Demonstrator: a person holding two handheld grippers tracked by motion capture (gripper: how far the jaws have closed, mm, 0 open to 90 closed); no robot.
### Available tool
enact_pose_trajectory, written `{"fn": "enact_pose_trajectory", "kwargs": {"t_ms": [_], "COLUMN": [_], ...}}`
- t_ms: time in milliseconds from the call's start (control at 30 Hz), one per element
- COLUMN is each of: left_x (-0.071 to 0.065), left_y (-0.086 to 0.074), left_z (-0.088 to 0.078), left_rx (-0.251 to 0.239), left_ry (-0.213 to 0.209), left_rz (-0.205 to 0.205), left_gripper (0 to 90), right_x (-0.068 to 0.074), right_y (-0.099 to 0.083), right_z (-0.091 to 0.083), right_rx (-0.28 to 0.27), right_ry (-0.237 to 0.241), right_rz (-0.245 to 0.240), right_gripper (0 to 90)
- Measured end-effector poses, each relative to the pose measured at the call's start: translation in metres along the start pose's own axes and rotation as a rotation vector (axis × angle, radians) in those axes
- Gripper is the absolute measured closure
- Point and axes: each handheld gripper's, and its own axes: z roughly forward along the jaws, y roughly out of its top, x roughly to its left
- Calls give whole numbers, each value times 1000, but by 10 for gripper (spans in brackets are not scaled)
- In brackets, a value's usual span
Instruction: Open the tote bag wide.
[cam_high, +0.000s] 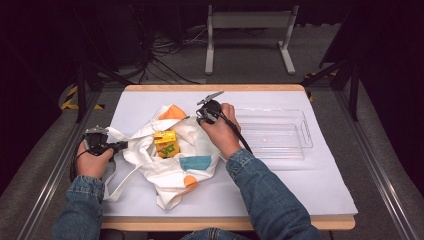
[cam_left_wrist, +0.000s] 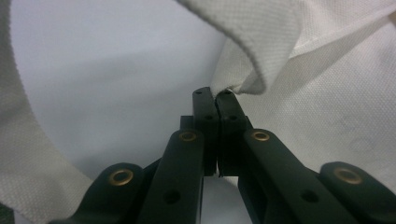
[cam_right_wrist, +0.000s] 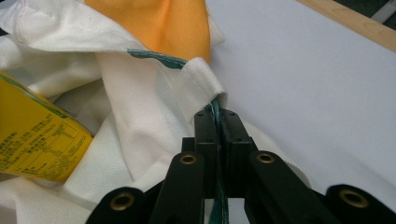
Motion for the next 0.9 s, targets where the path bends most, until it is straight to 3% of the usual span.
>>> {"fn": "enact_pose_trajectory", "kwargs": {"t_ms": [200,267,367,467,500,567,767,900], "left_x": [1,0,-3,-3,-2,-3,-12,-19], "left_y": [-1,-1,0,0,1,2,9,13], "left_z": [2,0,-7,-14,-17,-22,-44,-57], "left_rx": [7,6,-18,-34,-41,-49,-68,-89], "left_ry": [-1,-1,1,9,-9,-17,-39,-40], "left_rz": [-14,-2,0,-21,-34,-41,-5,22], "left_gripper": [887,887,876,663,597,515,385,344], "right_x": [0,0,0,1,0,1,2,2], "right_y": [1,1,0,-2,-2,-3,-5,-3], "right_z": [2,2,0,-2,-3,-7,-21,-36], "right_rx": [19,18,4,-8,-12,-32,-89,-157], "right_ry": [-1,2,2,8,11,23,43,72], "right_rz": [0,1,-2,-1,2,10,8,7], "right_gripper": [871,870,863,811,790,737,603,542]}}
